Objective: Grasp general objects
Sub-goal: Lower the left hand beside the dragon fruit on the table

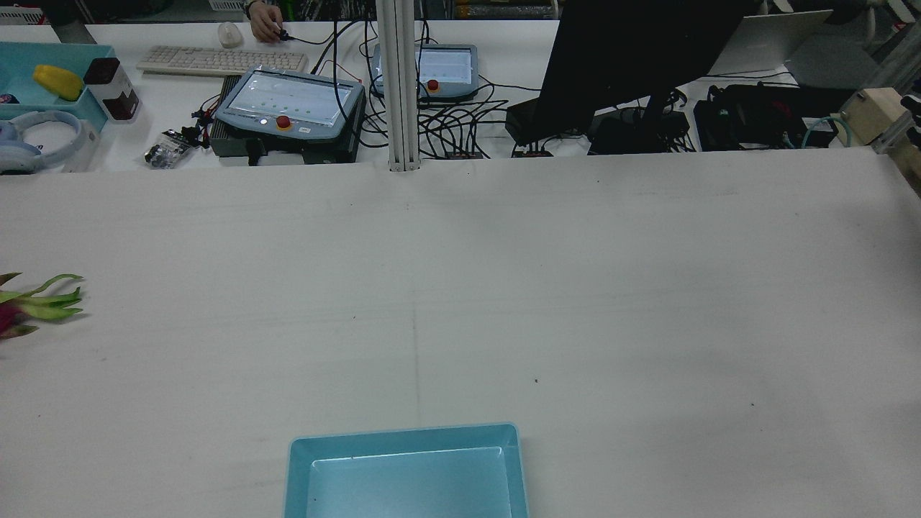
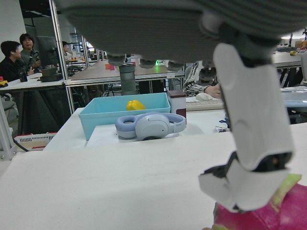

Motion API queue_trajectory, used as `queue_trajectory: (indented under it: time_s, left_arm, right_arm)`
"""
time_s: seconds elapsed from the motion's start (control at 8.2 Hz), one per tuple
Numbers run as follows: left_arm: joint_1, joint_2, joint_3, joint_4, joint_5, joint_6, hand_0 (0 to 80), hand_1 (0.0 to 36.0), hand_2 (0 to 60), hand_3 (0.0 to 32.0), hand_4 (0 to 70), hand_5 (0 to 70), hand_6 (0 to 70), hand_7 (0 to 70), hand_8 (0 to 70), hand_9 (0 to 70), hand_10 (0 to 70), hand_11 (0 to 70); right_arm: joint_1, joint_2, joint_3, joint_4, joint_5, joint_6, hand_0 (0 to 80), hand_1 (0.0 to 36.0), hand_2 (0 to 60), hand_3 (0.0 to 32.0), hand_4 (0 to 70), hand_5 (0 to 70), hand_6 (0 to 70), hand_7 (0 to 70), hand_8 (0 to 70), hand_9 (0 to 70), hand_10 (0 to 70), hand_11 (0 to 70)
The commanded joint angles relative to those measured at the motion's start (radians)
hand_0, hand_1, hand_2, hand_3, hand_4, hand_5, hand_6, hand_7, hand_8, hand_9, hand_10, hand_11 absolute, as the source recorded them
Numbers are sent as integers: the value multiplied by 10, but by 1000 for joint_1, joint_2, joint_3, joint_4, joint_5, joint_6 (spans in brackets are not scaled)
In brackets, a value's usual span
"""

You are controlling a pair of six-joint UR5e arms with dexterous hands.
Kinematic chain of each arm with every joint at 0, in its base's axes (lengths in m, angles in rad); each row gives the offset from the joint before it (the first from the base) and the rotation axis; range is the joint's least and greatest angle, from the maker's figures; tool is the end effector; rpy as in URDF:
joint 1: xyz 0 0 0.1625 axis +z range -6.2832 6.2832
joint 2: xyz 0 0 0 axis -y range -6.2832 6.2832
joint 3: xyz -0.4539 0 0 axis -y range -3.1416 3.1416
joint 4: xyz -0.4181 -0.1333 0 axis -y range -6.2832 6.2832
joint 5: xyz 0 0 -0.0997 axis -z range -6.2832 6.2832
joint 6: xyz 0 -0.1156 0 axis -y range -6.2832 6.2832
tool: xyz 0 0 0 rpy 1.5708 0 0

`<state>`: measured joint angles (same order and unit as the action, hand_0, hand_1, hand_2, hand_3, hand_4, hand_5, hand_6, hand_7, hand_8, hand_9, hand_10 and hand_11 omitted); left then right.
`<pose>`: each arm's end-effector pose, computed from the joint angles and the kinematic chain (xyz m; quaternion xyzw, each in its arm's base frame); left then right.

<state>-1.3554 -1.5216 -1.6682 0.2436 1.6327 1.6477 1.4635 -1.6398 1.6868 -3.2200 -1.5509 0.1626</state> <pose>-0.0187 -0.5048 0.7159 0.3985 0.4943 -0.4450 0.6316 0.0814 -0.5104 0.6990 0.0865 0.6905 -0.7176 0.0268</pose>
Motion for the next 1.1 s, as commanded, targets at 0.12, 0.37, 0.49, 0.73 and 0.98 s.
queue_trajectory:
  time_s: [0.12, 0.37, 0.49, 0.73, 0.98]
  left_arm:
    - [65, 3, -1, -9, 1, -18, 507, 292, 474, 118, 0, 10, 0, 0, 0, 0, 0, 0]
    - [100, 3, -1, -33, -1, -73, 482, 239, 389, 146, 0, 0, 0, 0, 0, 0, 0, 0]
    - [102, 1, -1, -38, -2, -78, 494, 263, 426, 150, 0, 0, 0, 0, 0, 0, 0, 0]
    - [108, 1, 8, -67, -43, -72, 492, 265, 448, 142, 0, 13, 0, 0, 0, 0, 0, 0]
    - [245, -6, 11, -75, -155, -75, 474, 217, 358, 146, 0, 2, 0, 0, 0, 0, 0, 0]
  right_arm:
    - [1, 0, 1, -1, 0, 0, 0, 0, 0, 0, 0, 0, 0, 0, 0, 0, 0, 0]
    - [1, 0, 1, 0, 0, 0, 0, 0, 0, 0, 0, 0, 0, 0, 0, 0, 0, 0]
    - [1, 0, 1, 0, 0, 0, 0, 0, 0, 0, 0, 0, 0, 0, 0, 0, 0, 0]
    - [0, 0, 1, 0, 0, 0, 0, 0, 0, 0, 0, 0, 0, 0, 0, 0, 0, 0]
    - [0, 0, 1, 0, 0, 0, 0, 0, 0, 0, 0, 0, 0, 0, 0, 0, 0, 0]
